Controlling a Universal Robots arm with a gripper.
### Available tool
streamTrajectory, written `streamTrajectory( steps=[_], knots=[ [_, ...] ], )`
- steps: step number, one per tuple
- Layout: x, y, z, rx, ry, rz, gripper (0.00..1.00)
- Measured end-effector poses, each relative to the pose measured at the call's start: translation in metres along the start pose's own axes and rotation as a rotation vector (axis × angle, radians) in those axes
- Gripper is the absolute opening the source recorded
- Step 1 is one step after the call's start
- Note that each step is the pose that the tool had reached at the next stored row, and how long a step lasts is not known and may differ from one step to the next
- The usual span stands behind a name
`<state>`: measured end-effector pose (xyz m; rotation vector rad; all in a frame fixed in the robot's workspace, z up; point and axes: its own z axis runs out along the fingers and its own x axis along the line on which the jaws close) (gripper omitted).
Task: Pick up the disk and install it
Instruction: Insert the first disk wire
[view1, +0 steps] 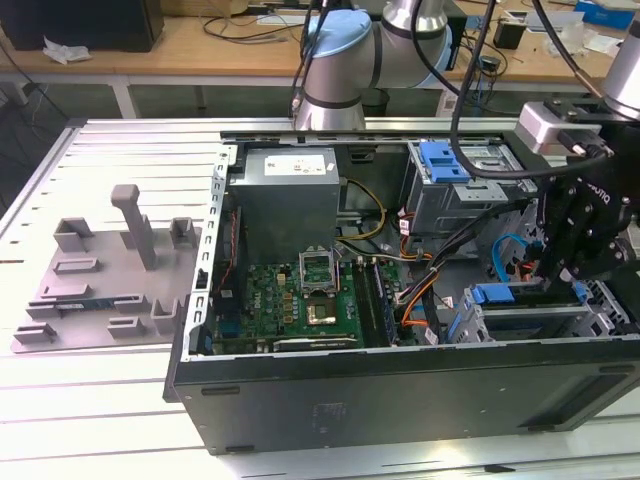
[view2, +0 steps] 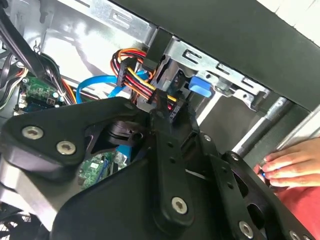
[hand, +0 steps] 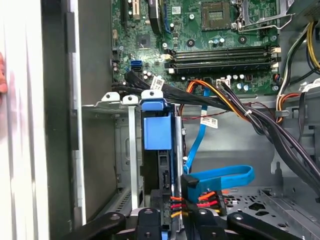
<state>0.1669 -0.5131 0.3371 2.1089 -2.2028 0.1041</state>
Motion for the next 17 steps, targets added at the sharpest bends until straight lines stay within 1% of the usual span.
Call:
streamTrajectory(
  steps=[4, 8, 10, 11, 16, 17],
  knots=[
    [0.0013, 0.0001, -0.0119, 0.0001, 0.0005, 0.000, 0.30],
    [0.0019, 0.0002, -0.0211, 0.0001, 0.0005, 0.000, 0.30],
    [-0.0007, 0.0005, -0.0264, 0.0000, 0.0003, 0.000, 0.30],
    [-0.0021, 0.0005, -0.0277, 0.0001, 0.0008, 0.000, 0.30],
    [-0.0113, 0.0010, -0.0324, 0.0002, 0.0020, 0.000, 0.30],
    [-0.0127, 0.0011, -0.0326, 0.0002, 0.0036, 0.000, 0.30]
  ],
)
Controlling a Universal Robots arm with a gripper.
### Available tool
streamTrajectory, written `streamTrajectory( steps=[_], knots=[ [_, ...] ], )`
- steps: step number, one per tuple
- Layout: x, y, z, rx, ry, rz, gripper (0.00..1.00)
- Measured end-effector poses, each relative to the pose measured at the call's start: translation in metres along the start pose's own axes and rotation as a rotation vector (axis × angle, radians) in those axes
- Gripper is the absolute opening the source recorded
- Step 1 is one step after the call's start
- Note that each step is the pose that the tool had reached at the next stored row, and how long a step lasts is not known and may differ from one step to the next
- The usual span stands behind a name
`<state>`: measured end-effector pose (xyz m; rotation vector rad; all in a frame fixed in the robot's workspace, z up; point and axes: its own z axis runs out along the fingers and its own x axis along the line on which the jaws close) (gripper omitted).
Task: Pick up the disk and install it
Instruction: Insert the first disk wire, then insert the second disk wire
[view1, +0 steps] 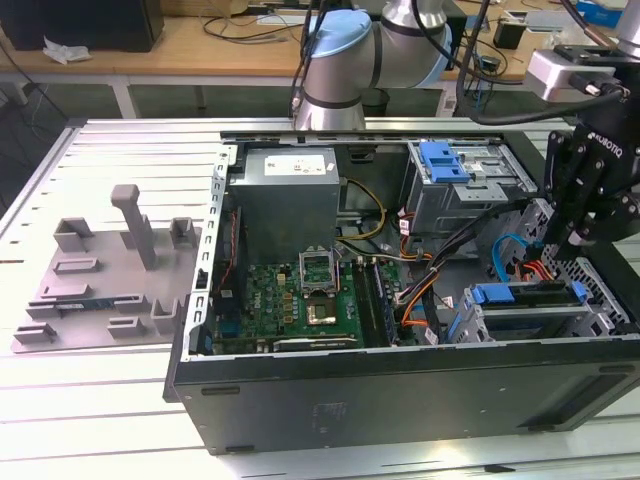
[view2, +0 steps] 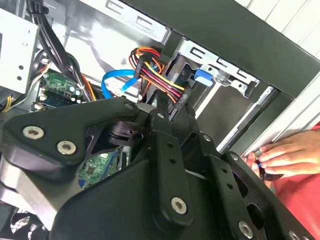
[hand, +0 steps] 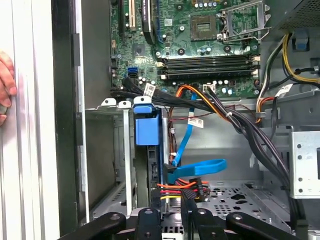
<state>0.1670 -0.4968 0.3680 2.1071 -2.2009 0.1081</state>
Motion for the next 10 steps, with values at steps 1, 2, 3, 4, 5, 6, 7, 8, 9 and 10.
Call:
streamTrajectory(
  steps=[1, 2, 3, 4, 5, 6, 7, 8, 9, 10],
  knots=[
    [-0.0002, 0.0000, -0.0001, 0.0000, 0.0009, 0.000, 0.30],
    [-0.0002, 0.0000, -0.0001, 0.0001, 0.0010, 0.000, 0.30],
    [-0.0002, 0.0000, -0.0001, 0.0001, 0.0011, 0.000, 0.30],
    [-0.0002, 0.0000, -0.0001, 0.0000, 0.0012, 0.000, 0.30],
    [-0.0002, 0.0000, -0.0001, 0.0000, 0.0012, 0.000, 0.30],
    [-0.0002, 0.0000, -0.0001, 0.0000, 0.0012, 0.000, 0.30],
    [-0.0002, 0.0000, -0.0001, 0.0001, 0.0013, 0.000, 0.30],
    [-0.0003, 0.0000, -0.0001, 0.0001, 0.0013, 0.000, 0.30],
    [-0.0003, 0.0000, -0.0001, 0.0001, 0.0013, 0.000, 0.30],
    [-0.0002, 0.0000, -0.0001, 0.0001, 0.0013, 0.000, 0.30]
  ],
)
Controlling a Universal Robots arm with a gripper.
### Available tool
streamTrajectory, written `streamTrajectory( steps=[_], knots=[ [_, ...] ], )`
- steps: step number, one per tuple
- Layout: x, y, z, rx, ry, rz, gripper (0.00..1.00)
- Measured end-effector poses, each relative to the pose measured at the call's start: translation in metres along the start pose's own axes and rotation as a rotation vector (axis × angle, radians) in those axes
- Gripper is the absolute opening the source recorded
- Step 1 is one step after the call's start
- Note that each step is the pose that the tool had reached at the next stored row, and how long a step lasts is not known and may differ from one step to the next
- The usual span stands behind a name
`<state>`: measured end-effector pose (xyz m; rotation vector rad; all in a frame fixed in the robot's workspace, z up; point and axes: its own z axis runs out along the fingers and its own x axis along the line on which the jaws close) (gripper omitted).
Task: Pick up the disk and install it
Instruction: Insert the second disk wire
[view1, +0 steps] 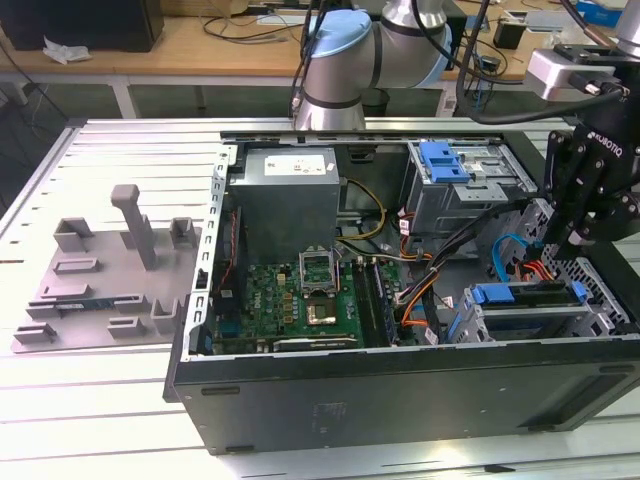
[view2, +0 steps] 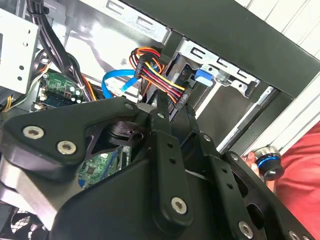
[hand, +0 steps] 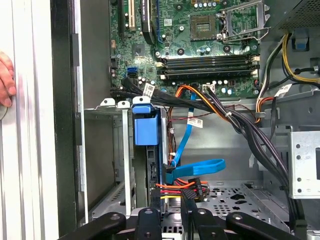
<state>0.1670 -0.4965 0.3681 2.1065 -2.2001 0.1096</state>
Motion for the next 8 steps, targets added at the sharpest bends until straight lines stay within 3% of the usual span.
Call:
streamTrajectory(
  steps=[8],
  knots=[
    [0.0000, 0.0000, 0.0000, 0.0000, 0.0001, 0.000, 0.30]
  ],
)
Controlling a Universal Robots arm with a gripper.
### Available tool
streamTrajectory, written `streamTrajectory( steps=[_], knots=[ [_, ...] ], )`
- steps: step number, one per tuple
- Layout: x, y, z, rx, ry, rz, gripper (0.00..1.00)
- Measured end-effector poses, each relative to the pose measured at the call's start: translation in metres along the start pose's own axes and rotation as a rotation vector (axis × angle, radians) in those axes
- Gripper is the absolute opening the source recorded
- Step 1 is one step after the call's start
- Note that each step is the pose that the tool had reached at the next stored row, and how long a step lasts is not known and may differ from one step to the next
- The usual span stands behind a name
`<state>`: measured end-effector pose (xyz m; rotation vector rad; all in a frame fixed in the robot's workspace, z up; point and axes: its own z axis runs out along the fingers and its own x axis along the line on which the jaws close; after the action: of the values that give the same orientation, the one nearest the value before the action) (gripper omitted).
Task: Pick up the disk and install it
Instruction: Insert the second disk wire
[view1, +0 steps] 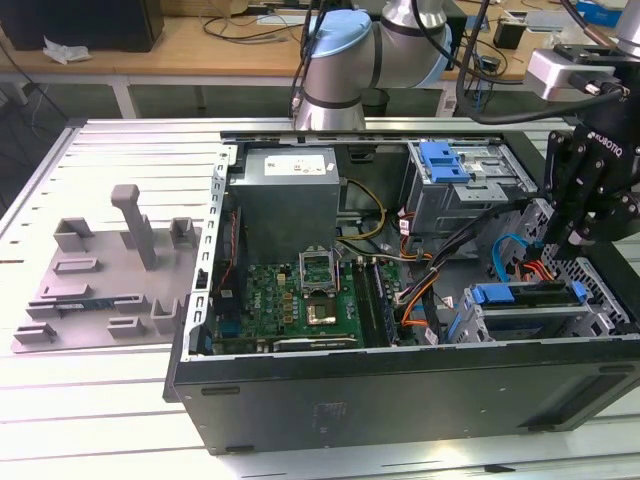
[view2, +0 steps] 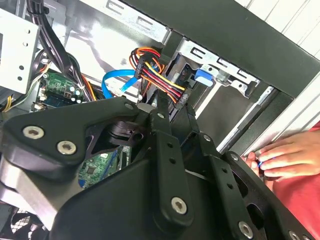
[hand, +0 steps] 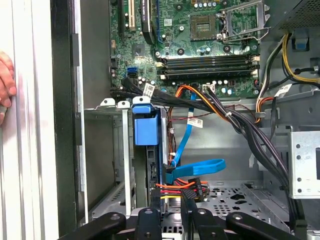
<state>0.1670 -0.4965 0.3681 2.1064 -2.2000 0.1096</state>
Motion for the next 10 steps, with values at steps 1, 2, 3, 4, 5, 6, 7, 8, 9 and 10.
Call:
streamTrajectory(
  steps=[1, 2, 3, 4, 5, 6, 7, 8, 9, 10],
  knots=[
    [-0.0002, 0.0000, 0.0000, 0.0000, 0.0008, 0.000, 0.30],
    [-0.0013, 0.0000, -0.0002, 0.0003, 0.0111, 0.000, 0.30],
    [-0.0028, -0.0002, -0.0004, -0.0003, 0.0325, 0.000, 0.30],
    [-0.0075, 0.0002, -0.0010, 0.0004, 0.0662, 0.001, 0.30],
    [-0.0140, 0.0004, -0.0016, 0.0005, 0.0703, 0.001, 0.30],
    [-0.0162, 0.0005, -0.0019, 0.0006, 0.0741, 0.001, 0.30],
    [-0.0171, 0.0006, -0.0021, 0.0008, 0.0778, 0.001, 0.30],
    [-0.0174, 0.0006, -0.0020, 0.0009, 0.0809, 0.001, 0.30],
    [-0.0174, 0.0006, -0.0019, 0.0010, 0.0829, 0.001, 0.30],
    [-0.0174, 0.0006, -0.0021, 0.0011, 0.0853, 0.001, 0.30]
  ],
)
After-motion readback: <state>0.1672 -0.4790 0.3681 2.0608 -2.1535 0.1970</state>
